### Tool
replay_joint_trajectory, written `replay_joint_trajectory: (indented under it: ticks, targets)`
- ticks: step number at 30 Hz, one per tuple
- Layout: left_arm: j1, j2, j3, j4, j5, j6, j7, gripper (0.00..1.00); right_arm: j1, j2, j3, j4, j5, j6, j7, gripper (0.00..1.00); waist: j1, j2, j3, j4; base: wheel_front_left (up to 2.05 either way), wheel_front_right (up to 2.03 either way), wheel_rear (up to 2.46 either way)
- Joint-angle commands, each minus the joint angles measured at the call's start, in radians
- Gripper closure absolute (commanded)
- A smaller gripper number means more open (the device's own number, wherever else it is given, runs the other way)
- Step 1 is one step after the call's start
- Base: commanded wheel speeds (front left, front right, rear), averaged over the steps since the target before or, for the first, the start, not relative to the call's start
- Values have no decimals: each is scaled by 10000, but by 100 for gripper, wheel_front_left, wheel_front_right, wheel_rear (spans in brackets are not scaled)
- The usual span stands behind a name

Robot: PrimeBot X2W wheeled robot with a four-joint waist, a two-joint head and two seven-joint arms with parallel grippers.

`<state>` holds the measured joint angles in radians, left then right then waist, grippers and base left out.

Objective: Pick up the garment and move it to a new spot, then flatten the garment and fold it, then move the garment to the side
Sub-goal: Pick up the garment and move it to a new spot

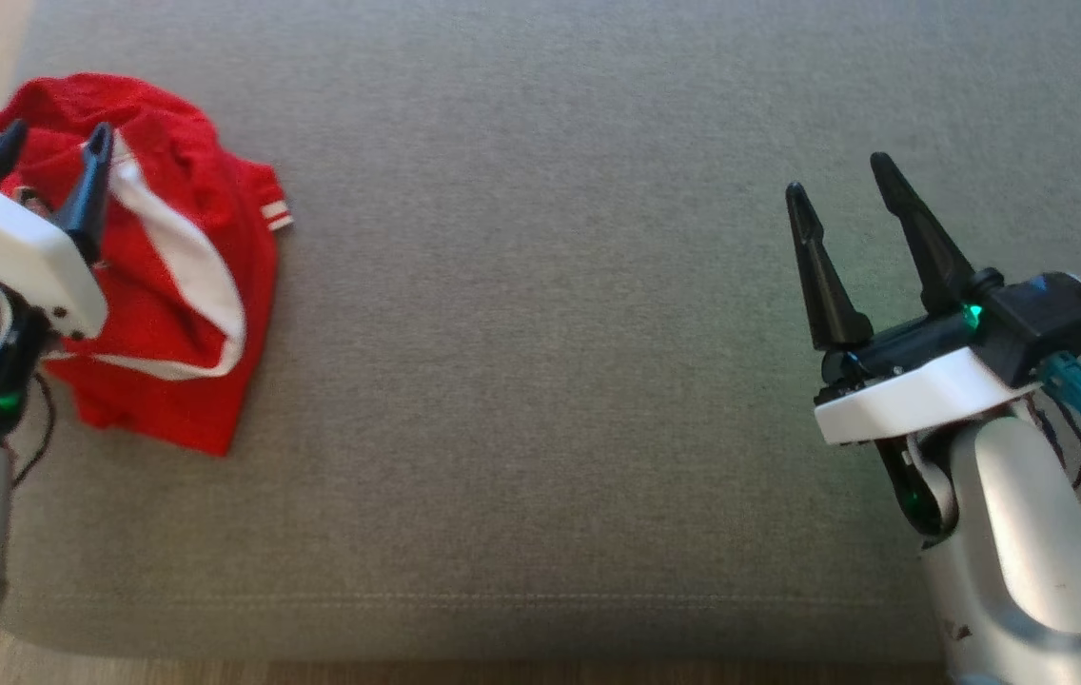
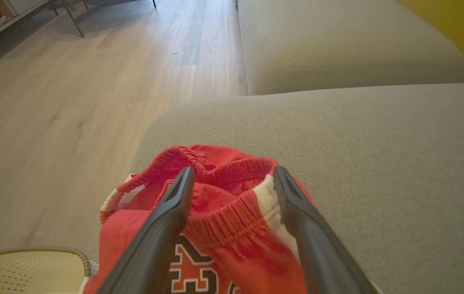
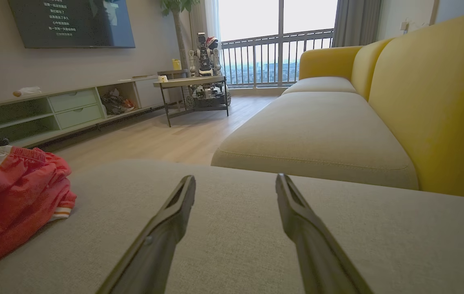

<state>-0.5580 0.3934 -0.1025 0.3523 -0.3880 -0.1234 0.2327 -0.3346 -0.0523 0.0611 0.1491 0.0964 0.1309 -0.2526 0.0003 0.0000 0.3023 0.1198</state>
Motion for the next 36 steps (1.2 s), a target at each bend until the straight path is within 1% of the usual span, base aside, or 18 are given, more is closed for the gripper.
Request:
replay_joint_trajectory:
  ticks: [1,5,10,11,12,13,17,20,21,27,30,32,36]
  targets:
    - [-550,700,328,-61,41,-15,102,0,-330,20,213,-419,-50,-2,-92,0,-3,0,285,-305,0,0,0]
    - [-1051,957,22,884,-27,-42,450,0,-392,20,197,-467,-52,-2,-92,0,-3,0,451,-474,0,0,0]
    - [-1385,1040,-232,1889,-125,-53,789,0,-368,20,228,-464,-15,-2,-92,0,-3,0,493,-593,0,0,0]
    - [-1425,1053,-271,2052,-144,-55,774,40,-371,20,252,-452,-4,-2,-92,0,-3,0,493,-614,0,0,0]
    - [-1462,1084,-346,2190,-145,-57,739,89,-377,20,275,-438,10,-2,-92,0,-3,0,490,-632,0,0,0]
    - [-1483,1134,-445,2324,-126,-60,716,100,-384,20,294,-427,29,-2,-92,0,-3,0,482,-645,0,0,0]
    - [-1569,1206,-678,2707,-300,-67,567,100,-385,20,337,-398,75,-2,-92,0,-3,0,413,-656,0,0,0]
    - [-1704,1267,-573,2833,-537,-68,20,100,-297,20,320,-325,98,-2,-92,0,-3,0,229,-609,0,0,0]
    - [-1704,1267,-573,2833,-537,-68,20,100,-297,20,320,-325,98,-2,-92,0,-3,0,229,-609,0,0,0]
    - [-1740,1254,-250,2651,-720,-34,-1232,100,-125,20,390,-191,226,-2,-92,0,-3,0,-263,-462,0,0,0]
    - [-1646,1237,-120,2370,-691,121,-1886,100,-15,20,386,-98,310,-2,-92,0,-3,0,-597,-344,0,0,0]
    - [-1550,1294,-209,2094,-460,193,-2339,100,49,20,392,-52,352,-2,-92,0,-3,0,-807,-258,0,0,0]
    - [-1371,1197,-125,1574,-393,441,-3003,100,141,20,379,26,423,-2,-92,0,-3,0,-1257,-121,0,0,0]
